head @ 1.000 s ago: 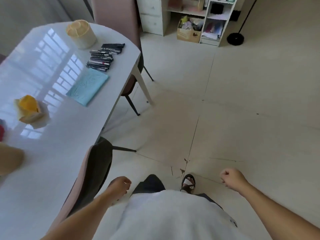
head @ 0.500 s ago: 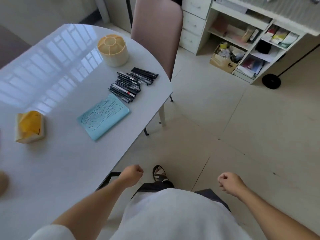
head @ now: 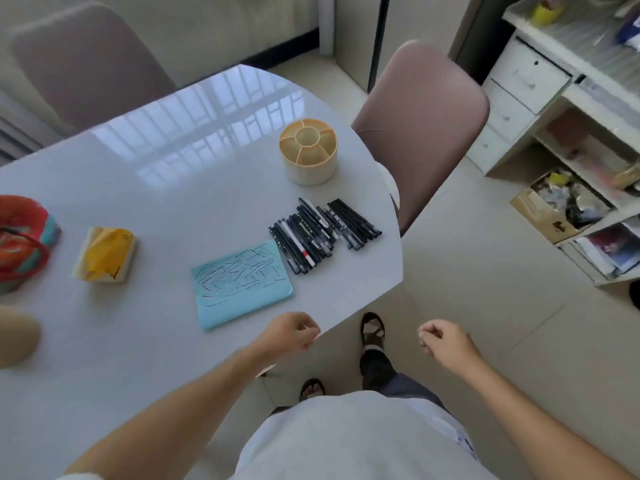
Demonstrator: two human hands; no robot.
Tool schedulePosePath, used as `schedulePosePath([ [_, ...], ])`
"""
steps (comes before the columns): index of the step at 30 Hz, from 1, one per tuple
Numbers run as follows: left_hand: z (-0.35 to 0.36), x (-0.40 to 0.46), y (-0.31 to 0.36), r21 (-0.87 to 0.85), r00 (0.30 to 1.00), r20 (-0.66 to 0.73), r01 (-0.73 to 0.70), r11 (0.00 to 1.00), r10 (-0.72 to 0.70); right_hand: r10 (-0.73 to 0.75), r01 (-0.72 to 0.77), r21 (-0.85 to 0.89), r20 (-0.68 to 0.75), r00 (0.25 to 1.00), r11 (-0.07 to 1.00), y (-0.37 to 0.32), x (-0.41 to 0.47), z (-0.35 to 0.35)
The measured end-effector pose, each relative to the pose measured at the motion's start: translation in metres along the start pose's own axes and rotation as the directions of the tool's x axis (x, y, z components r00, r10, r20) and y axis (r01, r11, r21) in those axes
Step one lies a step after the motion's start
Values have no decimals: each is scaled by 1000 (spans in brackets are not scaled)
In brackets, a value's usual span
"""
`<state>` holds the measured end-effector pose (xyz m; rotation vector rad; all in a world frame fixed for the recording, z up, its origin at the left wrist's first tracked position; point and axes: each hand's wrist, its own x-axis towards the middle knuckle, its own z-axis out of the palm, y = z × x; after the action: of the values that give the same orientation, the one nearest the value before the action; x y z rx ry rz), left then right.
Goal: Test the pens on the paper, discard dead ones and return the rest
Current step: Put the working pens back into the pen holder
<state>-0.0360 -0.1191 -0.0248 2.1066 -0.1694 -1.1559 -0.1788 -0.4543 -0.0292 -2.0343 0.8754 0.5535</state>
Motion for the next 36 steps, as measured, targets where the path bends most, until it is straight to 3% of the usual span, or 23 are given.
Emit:
schedulePosePath([
  [5,-38,26,46,-126,939,-326,74,989,-111,-235,239,-29,104,966,971,-83,82,-34],
  [10,-85,72,115,-87,802,-587,77,993,-113,-339,359,-57,220,914,931,-144,133,-57],
  [19,-177,177,176,-528,711,-560,89,844,-425,-320,341,-44,249,914,939,-162,167,-63],
  [26,-208,207,170,-429,769,-533,115,896,-354,-276,293,-81,179,944,953,-164,160,-59],
  [30,-216,193,153,-378,755,-572,107,920,-322,-283,294,-126,101,954,947,-188,160,-47],
  [36,-229,151,100,-454,739,-569,82,887,-360,-300,283,-300,-10,954,911,-226,171,-19],
])
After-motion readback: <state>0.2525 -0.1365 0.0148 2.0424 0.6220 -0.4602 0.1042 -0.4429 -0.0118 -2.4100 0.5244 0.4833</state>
